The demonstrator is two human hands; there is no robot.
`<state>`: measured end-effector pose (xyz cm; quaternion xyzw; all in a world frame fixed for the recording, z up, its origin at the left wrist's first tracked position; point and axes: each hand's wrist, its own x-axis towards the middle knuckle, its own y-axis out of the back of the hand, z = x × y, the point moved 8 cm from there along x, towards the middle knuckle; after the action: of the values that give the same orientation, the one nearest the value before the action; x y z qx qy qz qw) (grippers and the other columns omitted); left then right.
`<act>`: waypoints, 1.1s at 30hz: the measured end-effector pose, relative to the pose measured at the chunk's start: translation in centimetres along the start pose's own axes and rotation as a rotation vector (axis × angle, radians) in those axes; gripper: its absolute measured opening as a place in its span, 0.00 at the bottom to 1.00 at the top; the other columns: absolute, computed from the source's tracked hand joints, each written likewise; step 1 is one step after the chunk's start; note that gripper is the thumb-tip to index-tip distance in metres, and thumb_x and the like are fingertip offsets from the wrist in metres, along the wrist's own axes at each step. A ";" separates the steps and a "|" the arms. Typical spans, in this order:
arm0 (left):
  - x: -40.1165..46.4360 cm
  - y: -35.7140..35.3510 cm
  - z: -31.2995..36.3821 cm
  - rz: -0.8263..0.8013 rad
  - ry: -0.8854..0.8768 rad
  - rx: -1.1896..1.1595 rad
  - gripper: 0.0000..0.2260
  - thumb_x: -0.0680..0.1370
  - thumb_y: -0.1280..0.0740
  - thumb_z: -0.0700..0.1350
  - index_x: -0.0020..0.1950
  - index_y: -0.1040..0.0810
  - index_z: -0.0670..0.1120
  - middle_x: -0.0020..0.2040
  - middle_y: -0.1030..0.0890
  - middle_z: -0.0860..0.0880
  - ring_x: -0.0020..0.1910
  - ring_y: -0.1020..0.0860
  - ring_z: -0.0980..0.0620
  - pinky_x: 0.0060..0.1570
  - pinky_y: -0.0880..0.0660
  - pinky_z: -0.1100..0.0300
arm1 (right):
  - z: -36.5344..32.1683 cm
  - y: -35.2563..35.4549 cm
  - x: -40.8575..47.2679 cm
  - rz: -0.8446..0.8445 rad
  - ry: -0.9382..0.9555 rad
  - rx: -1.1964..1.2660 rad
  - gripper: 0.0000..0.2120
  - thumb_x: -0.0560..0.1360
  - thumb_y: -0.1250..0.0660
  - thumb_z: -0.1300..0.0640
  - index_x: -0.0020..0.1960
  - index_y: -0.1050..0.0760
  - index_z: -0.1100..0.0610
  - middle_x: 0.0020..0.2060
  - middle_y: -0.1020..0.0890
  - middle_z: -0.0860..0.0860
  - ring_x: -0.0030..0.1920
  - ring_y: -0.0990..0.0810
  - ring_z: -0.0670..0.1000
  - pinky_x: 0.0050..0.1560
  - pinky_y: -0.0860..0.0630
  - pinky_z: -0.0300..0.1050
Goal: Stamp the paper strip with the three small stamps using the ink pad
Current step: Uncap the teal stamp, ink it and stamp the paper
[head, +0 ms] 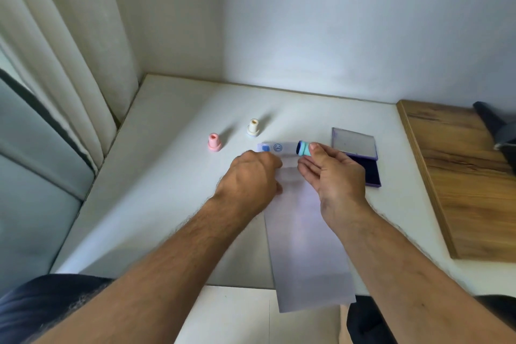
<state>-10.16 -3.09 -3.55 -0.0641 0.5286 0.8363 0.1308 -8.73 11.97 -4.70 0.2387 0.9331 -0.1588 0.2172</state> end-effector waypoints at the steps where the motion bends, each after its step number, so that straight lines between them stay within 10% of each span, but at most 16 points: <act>1: 0.1 0.4 -0.3 0.028 0.018 -0.036 0.19 0.74 0.28 0.51 0.65 0.23 0.55 0.58 0.20 0.45 0.58 0.24 0.45 0.57 0.26 0.56 | -0.3 0.0 -0.4 -0.002 -0.025 0.035 0.03 0.75 0.28 0.63 0.46 0.20 0.62 0.42 0.16 0.60 0.47 0.14 0.56 0.43 0.16 0.44; 7: -0.1 3.4 -1.5 0.224 0.069 -0.052 0.15 0.77 0.34 0.41 0.60 0.20 0.55 0.43 0.14 0.56 0.41 0.25 0.53 0.71 0.40 0.54 | -1.1 0.4 -2.9 -0.075 -0.128 0.074 0.10 0.75 0.28 0.61 0.53 0.21 0.65 0.46 0.14 0.61 0.46 0.13 0.55 0.46 0.16 0.46; 14: -0.5 4.5 -1.1 0.216 0.080 0.072 0.16 0.78 0.32 0.45 0.65 0.24 0.50 0.57 0.20 0.46 0.57 0.24 0.45 0.59 0.32 0.58 | 0.1 0.2 -2.9 -0.162 -0.237 0.126 0.10 0.75 0.30 0.62 0.54 0.21 0.66 0.48 0.15 0.63 0.49 0.14 0.56 0.45 0.16 0.46; 33: 1.6 2.7 -4.0 0.190 0.150 0.123 0.11 0.74 0.30 0.47 0.56 0.20 0.54 0.49 0.20 0.51 0.50 0.24 0.46 0.42 0.30 0.59 | 2.5 -1.6 0.5 -0.282 -0.333 0.139 0.10 0.74 0.30 0.62 0.54 0.20 0.65 0.43 0.15 0.62 0.42 0.14 0.55 0.42 0.17 0.44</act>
<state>-12.61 -7.58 -3.37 -0.0681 0.5909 0.8037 0.0148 -9.11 9.82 -6.77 0.0909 0.8953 -0.2889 0.3267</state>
